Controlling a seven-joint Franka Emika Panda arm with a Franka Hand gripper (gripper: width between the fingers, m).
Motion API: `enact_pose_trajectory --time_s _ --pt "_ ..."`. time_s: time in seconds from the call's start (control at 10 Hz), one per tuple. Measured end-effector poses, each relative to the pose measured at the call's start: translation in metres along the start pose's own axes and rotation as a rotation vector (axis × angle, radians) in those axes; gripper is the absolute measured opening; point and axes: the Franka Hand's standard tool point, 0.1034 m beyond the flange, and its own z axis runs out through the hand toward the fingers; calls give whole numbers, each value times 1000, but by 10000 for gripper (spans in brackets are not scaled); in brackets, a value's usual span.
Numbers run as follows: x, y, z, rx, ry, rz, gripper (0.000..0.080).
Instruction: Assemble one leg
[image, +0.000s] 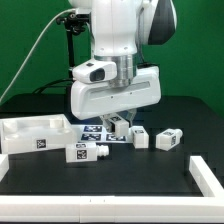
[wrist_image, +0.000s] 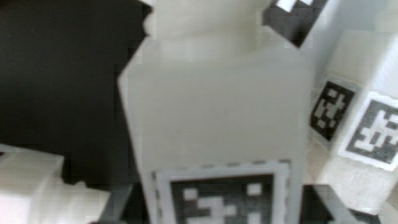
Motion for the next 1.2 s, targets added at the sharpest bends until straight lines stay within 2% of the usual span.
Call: enact_pose_trajectory --time_s 0.2,0.4,0.5,0.6,0.9,1.0,1.1,1.2 --pt "-4 4 4 -1 3 0 285" --pt "-33 23 26 -3 -2 34 285" --pt "-37 26 32 -6 0 44 285" --pt "-38 26 33 -20 15 43 286" --pt "-35 21 34 -15 13 64 287" --pt "-35 21 34 -14 13 64 382" --pt "-35 21 34 -14 13 64 547" --pt "-35 21 34 -14 12 64 547"
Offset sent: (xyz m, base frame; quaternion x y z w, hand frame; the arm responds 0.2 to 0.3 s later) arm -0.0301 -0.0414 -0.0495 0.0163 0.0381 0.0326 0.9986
